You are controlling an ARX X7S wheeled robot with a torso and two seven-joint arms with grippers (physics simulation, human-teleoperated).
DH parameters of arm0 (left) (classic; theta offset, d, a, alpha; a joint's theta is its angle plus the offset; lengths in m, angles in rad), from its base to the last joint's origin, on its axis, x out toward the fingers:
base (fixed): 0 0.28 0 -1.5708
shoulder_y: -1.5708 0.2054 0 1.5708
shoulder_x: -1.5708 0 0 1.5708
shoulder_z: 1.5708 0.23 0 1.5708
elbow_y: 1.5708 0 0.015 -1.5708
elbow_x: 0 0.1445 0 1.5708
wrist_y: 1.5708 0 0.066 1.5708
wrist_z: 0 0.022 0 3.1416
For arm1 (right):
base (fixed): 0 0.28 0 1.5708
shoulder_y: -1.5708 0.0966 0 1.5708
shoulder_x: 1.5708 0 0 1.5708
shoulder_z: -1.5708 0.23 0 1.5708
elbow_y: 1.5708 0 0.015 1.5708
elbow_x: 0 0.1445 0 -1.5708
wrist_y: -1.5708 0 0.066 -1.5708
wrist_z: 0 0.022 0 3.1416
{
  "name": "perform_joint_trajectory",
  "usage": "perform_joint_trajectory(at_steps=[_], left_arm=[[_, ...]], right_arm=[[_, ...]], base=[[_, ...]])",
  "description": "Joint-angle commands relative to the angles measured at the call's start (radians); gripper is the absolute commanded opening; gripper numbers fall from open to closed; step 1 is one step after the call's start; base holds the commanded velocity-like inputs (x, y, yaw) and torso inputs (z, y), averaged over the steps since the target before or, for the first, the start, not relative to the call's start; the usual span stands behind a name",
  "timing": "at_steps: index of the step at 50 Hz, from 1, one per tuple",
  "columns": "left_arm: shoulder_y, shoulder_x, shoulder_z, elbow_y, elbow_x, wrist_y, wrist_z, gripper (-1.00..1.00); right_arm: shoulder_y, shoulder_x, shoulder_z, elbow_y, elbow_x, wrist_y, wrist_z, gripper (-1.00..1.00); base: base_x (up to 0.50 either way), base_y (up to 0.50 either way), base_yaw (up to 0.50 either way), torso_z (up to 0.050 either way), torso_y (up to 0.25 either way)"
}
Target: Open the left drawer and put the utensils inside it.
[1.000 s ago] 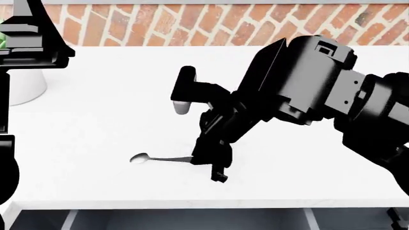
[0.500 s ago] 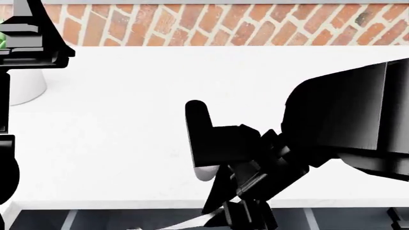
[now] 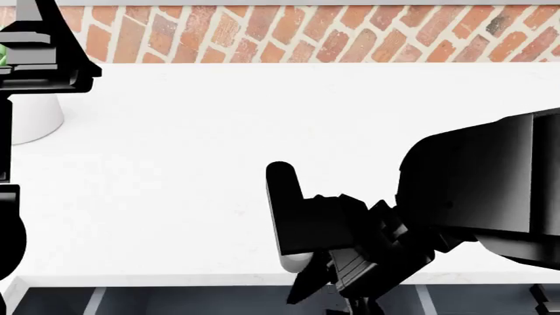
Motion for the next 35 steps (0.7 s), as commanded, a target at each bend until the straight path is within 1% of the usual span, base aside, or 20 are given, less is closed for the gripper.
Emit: perform_joint_trajectory(at_steps=[1,22,28,30,34,35], left_arm=[[-0.002,-0.016,0.001,-0.046,0.023,0.024,0.019,1.00],[-0.003,-0.021,0.003,-0.040,0.018,0.019,0.013,1.00],[-0.002,-0.021,0.003,-0.040,0.017,0.021,0.012,1.00],[-0.002,-0.021,0.003,-0.044,0.019,0.023,0.013,1.00],[-0.002,-0.021,0.004,-0.045,0.019,0.026,0.014,1.00],[-0.007,-0.020,0.010,-0.056,0.028,0.036,0.021,1.00]], right_arm=[[-0.005,-0.034,0.004,0.087,-0.030,-0.035,-0.002,1.00],[0.024,-0.033,0.020,0.071,-0.014,-0.028,0.010,1.00],[0.083,-0.006,0.083,0.046,0.029,-0.033,0.032,1.00],[0.111,0.014,0.124,0.037,0.056,-0.044,0.044,1.00],[0.118,0.023,0.143,0.031,0.071,-0.056,0.044,1.00],[0.156,0.055,0.208,0.014,0.122,-0.084,0.057,1.00]], base=[[0.00,0.00,0.00,0.000,0.000],[0.00,0.00,0.00,0.000,0.000],[0.00,0.00,0.00,0.000,0.000],[0.00,0.00,0.00,0.000,0.000],[0.00,0.00,0.00,0.000,0.003],[0.00,0.00,0.00,0.000,0.000]])
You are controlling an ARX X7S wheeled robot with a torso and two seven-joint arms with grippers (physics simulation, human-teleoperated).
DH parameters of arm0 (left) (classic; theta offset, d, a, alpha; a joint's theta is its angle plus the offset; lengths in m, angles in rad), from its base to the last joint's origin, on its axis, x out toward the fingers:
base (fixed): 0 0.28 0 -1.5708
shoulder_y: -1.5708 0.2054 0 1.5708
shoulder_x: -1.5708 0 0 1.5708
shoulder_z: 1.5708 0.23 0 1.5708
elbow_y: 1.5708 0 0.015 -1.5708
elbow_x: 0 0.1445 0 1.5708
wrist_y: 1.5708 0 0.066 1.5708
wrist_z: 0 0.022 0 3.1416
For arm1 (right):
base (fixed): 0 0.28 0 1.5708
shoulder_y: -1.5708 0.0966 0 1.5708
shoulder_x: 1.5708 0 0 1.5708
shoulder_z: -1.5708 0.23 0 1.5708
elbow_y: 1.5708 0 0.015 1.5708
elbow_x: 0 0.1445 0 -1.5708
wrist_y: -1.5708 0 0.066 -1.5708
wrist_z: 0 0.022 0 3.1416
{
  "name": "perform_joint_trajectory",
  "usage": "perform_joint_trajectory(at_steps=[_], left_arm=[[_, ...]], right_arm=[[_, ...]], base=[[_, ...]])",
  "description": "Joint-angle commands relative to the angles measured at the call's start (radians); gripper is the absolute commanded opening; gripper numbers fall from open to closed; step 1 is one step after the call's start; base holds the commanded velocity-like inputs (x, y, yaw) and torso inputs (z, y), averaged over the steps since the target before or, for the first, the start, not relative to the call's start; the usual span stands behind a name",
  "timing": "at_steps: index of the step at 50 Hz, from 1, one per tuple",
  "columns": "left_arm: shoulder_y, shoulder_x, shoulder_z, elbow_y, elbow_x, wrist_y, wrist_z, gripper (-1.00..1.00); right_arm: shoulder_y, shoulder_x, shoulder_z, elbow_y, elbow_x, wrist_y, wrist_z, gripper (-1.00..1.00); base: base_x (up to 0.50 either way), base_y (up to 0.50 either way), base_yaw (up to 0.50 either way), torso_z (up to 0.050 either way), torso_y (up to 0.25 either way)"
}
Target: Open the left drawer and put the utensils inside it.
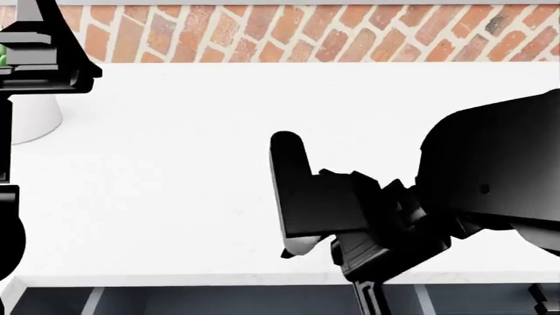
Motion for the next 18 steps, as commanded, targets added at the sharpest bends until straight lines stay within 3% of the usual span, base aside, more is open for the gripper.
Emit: perform_joint_trajectory(at_steps=[1,6,7,12,14,17,18], left_arm=[[-0.011,-0.013,0.007,-0.061,0.039,0.040,0.029,1.00],[-0.068,-0.028,0.022,-0.072,0.048,0.031,0.039,1.00],[-0.139,-0.046,0.036,-0.078,0.060,0.026,0.053,1.00],[-0.365,-0.094,0.067,-0.116,0.080,-0.013,0.083,1.00],[-0.482,-0.116,0.079,-0.144,0.093,-0.030,0.097,1.00],[-0.527,-0.126,0.086,-0.157,0.101,-0.035,0.104,1.00],[-0.633,-0.132,0.089,-0.202,0.093,-0.044,0.128,1.00]], right_arm=[[0.094,0.043,0.164,0.025,0.085,-0.103,0.018,1.00],[0.154,0.073,0.224,0.019,0.131,-0.105,0.075,1.00],[0.194,0.080,0.253,0.057,0.174,-0.090,0.179,1.00],[0.287,0.112,0.328,0.110,0.305,-0.081,0.420,1.00],[0.371,0.135,0.378,0.149,0.408,-0.091,0.599,1.00],[0.408,0.137,0.392,0.166,0.485,-0.088,0.672,1.00],[0.506,0.138,0.394,0.176,0.578,-0.067,0.822,1.00]], base=[[0.00,0.00,0.00,0.000,0.000],[0.00,0.00,0.00,0.000,0.000],[0.00,0.00,0.00,0.000,0.000],[0.00,0.00,0.00,0.000,0.000],[0.00,0.00,0.00,0.000,0.000],[0.00,0.00,0.00,0.000,0.000],[0.00,0.00,0.00,0.000,0.000]])
